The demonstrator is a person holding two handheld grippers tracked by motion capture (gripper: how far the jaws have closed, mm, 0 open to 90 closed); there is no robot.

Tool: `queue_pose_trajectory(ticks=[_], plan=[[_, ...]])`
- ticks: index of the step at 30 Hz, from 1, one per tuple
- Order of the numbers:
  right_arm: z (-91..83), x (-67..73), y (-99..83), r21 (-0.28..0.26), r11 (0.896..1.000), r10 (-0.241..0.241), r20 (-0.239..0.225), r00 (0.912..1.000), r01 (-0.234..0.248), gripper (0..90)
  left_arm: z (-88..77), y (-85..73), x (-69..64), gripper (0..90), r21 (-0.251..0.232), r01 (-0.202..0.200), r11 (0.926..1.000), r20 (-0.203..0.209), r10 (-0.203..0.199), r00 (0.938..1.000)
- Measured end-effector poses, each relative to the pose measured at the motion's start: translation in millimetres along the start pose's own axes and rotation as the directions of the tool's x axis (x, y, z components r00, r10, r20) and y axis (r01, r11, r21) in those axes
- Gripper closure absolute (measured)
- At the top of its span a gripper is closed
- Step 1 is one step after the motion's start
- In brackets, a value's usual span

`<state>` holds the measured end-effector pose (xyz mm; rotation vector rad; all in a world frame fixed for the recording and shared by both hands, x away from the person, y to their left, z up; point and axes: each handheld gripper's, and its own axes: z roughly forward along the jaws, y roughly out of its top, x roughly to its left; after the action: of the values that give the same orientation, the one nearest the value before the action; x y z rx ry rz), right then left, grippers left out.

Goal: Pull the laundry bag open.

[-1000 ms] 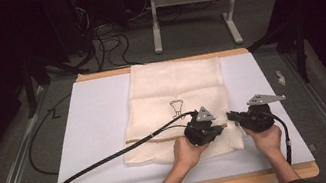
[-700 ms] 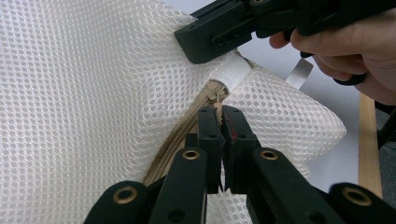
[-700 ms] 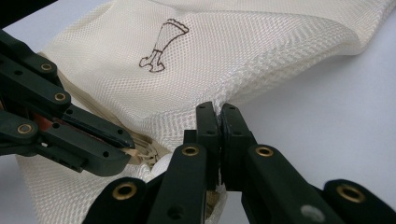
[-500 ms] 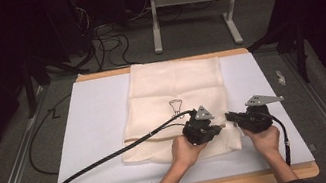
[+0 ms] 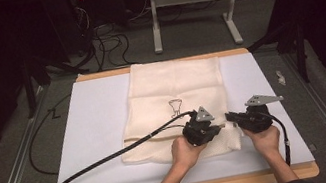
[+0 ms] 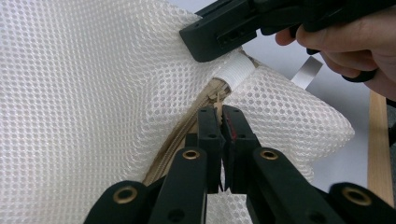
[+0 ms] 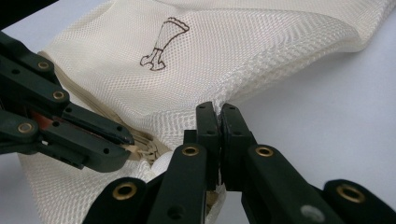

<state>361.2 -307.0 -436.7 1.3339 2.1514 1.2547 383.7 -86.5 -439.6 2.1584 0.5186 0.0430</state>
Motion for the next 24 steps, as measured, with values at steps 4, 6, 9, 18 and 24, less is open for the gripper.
queue_pose_trajectory(ticks=[4, 6, 9, 18, 24], plan=[[-3.4, 1.9, -0.2, 0.001, 1.000, -0.017, 0.013, 0.9998, 0.017, 89.4, -1.4, 0.4, -0.5, 87.2, 0.009, -0.004, 1.0000, -0.007, 0.004, 1.0000], [-4.5, 0.0, -0.5, -0.003, 1.000, -0.012, 0.010, 0.9999, 0.012, 89.4, -2.8, 0.2, 0.4, 87.3, 0.016, -0.003, 0.9999, -0.014, 0.004, 0.9999], [-5.0, -1.9, 0.2, -0.010, 1.000, -0.003, -0.001, 1.0000, 0.003, 89.4, -6.6, 0.7, 2.1, 87.2, 0.003, 0.006, 1.0000, -0.013, -0.006, 0.9999], [-2.6, -0.9, 0.7, -0.002, 1.000, -0.026, 0.022, 0.9994, 0.026, 89.4, -8.5, -3.3, -1.8, 87.3, -0.003, -0.005, 1.0000, -0.056, 0.005, 0.9984], [-5.8, -8.1, 3.1, 0.013, 1.000, -0.004, 0.048, 0.9988, 0.003, 89.4, -18.6, -6.1, 6.1, 87.2, -0.013, 0.013, 0.9998, -0.066, -0.014, 0.9977]])
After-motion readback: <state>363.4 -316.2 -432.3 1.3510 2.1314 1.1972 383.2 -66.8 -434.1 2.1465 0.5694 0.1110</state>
